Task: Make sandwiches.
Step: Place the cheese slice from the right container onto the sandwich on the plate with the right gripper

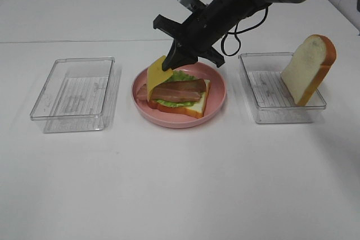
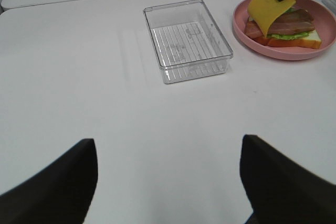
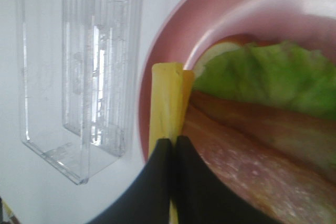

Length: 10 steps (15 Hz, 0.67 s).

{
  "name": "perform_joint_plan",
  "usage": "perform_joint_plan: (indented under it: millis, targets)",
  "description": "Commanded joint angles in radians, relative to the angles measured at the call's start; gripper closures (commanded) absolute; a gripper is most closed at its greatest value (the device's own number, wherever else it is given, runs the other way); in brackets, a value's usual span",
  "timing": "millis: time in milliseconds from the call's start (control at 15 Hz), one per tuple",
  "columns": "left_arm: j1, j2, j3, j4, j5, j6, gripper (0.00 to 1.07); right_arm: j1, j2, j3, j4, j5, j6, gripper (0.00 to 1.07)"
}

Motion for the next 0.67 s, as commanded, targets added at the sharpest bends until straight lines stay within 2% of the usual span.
perform_joint_plan:
  millis: [67,333,467,533,600,667]
  targets:
    - [-0.002,-0.022,0.001,0.001,-0.009,-0.006,0.34,-0.019,-0.036,-0.005,-0.142,-0.002,0.074,1.07]
    - [-0.002,-0.022,0.001,0.001,-0.009,-0.006,0.34,-0.019,-0.034,-0.005,-0.171,0.006,0.088,1.05]
    - [-0.002,-0.022,0.001,0.001,-0.009,-0.006,0.34,-0.019,-0.034,-0.005,-0.171,0.013,0.088,0.8]
    - [-0.002,-0.022,0.001,0.001,-0.009,-0.006,0.34,-0.019,-0.034,-0.005,-0.171,0.015,0.088,0.74]
    - [-0.002,-0.022,0.001,0.001,-0.009,-0.006,0.34,-0.019,-0.034,-0.005,-0.171,0.026,0.088,0.59]
    - [-0.002,-0.022,0.001,0.001,-0.009,-0.006,0.34,-0.019,-0.034,-0.005,-0.171,0.05,0.083,0.39]
